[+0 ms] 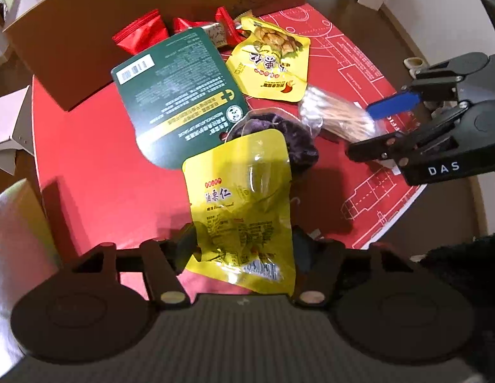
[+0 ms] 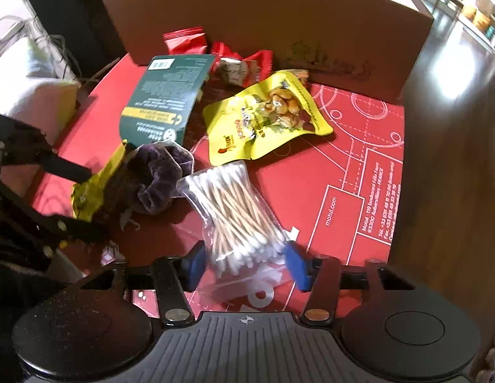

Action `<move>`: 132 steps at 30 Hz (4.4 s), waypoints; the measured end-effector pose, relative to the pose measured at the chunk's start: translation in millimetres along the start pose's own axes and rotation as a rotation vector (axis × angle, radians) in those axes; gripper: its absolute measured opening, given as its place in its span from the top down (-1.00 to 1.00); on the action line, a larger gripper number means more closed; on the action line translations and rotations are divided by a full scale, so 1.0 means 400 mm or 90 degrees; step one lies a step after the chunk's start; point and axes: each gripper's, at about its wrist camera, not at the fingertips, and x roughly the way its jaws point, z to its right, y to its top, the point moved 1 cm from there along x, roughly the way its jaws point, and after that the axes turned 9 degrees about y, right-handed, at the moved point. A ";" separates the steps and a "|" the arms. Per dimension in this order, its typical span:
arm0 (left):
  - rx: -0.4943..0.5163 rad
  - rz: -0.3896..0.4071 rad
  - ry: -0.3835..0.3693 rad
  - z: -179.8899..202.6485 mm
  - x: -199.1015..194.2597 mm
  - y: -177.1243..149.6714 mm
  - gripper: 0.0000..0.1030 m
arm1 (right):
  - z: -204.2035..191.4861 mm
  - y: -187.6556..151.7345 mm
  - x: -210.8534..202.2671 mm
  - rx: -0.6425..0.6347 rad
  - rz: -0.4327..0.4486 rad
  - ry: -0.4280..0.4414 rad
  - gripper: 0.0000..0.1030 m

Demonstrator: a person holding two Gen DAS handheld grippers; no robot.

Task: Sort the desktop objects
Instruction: 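Carry the yellow packet toward the box with the left tool while the right tool grasps the cotton swab bag, then open the left tool over the box while the right tool releases the swab bag inside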

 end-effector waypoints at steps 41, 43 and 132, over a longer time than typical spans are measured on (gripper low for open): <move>-0.063 0.191 0.016 -0.120 -0.282 0.200 -0.08 | 0.093 0.148 -0.279 0.166 0.218 0.173 0.59; -0.058 0.200 0.020 -0.128 -0.284 0.225 -0.08 | 0.112 0.166 -0.288 0.180 0.231 0.185 0.59; -0.163 0.019 0.153 -0.345 0.074 0.651 -0.76 | 0.262 0.641 0.060 0.070 0.078 0.043 -0.42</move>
